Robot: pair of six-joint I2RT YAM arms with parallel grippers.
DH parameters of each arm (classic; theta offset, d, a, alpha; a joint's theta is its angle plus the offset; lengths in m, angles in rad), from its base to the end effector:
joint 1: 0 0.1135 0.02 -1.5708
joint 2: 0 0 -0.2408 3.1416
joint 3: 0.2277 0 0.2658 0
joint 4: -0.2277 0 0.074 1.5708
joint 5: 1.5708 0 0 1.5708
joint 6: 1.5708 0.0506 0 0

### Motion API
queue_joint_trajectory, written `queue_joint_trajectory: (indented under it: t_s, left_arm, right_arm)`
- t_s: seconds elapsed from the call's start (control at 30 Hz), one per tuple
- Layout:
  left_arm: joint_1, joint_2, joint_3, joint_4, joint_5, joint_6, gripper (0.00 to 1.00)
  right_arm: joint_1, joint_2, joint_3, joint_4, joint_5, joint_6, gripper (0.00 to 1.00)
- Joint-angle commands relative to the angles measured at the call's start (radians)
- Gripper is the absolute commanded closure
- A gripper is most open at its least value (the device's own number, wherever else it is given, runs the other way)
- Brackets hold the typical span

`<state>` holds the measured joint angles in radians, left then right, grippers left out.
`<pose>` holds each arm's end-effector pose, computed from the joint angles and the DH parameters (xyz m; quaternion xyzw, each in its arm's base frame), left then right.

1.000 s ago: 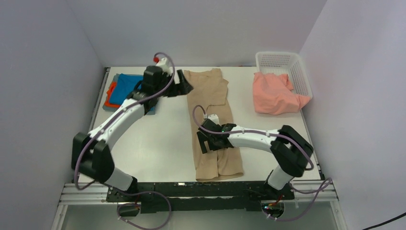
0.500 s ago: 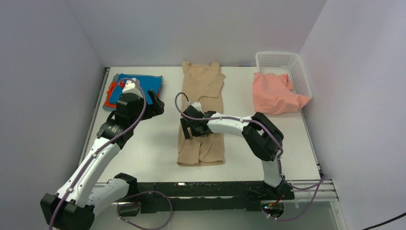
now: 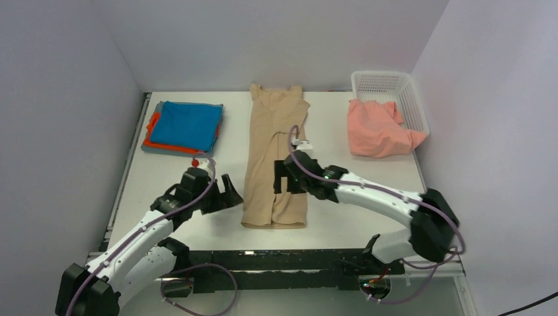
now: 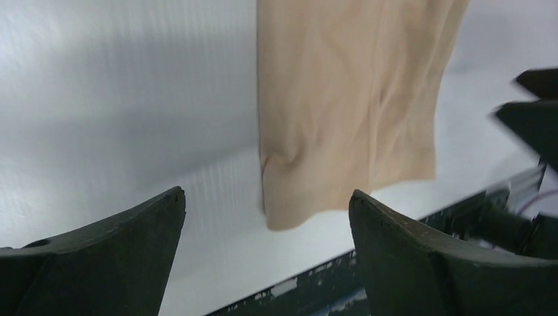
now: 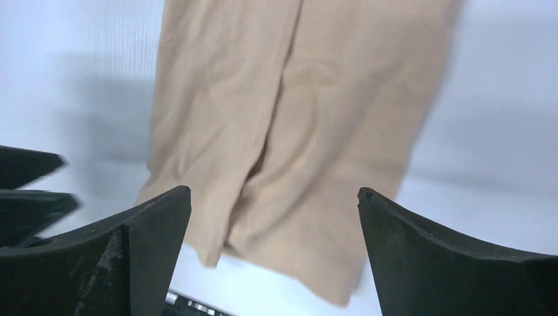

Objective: Fold and stack the t-shirts
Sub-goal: Grab the bottom of the folded rectangular tshirt with both arms, then fold the folded rectangular tshirt in 1/3 of the way

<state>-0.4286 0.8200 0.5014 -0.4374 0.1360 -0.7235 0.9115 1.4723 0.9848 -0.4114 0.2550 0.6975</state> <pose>0.1888 -0.0938 0.1803 -0.1079 0.9100 -0.2676 0.2975 0.2121 0.2528 0.1886 -0.0583 0.9356 0.1523 0.3133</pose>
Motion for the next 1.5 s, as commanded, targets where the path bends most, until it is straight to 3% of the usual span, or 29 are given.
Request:
queue_joint_trajectory:
  t_s: [0.0,0.2,0.37,0.53,0.73,0.77,0.9,0.97,1.1,1.3,1.47]
  left_arm:
    - [-0.090,0.017,-0.079,0.115,0.144,-0.095,0.08]
    - [-0.183,0.069,-0.159,0.207,0.156,-0.141,0.28]
    - [-0.206,0.141,-0.184,0.300,0.128,-0.163,0.46]
    - [-0.211,0.208,-0.177,0.316,0.075,-0.162,0.51]
    - [-0.223,0.270,-0.183,0.350,0.076,-0.166,0.65]
    - [-0.227,0.277,-0.186,0.357,0.074,-0.169,0.70]
    - [-0.243,0.299,-0.188,0.359,0.087,-0.185,1.00]
    - [-0.265,0.285,-0.190,0.317,0.082,-0.202,1.00]
    - [-0.323,0.209,-0.173,0.133,0.022,-0.225,1.00]
    - [-0.410,0.061,-0.208,0.057,0.046,-0.318,1.00]
    - [-0.454,-0.014,-0.174,0.050,0.029,-0.320,1.00]
  right_arm:
    - [-0.008,-0.193,-0.186,-0.029,0.002,0.153,0.00]
    - [-0.010,-0.351,-0.400,-0.001,-0.128,0.274,0.01]
    - [-0.010,-0.366,-0.485,0.083,-0.216,0.317,0.07]
    - [-0.011,-0.368,-0.520,0.133,-0.240,0.348,0.19]
    - [-0.010,-0.347,-0.537,0.175,-0.210,0.351,0.32]
    - [-0.010,-0.336,-0.543,0.193,-0.202,0.347,0.36]
    - [-0.010,-0.276,-0.545,0.206,-0.211,0.345,0.71]
    - [-0.008,-0.282,-0.563,0.222,-0.271,0.347,0.85]
    - [-0.008,-0.359,-0.635,0.230,-0.365,0.380,0.93]
    - [0.030,-0.515,-0.716,0.285,-0.484,0.422,0.96]
    - [0.034,-0.544,-0.684,0.262,-0.552,0.393,0.97]
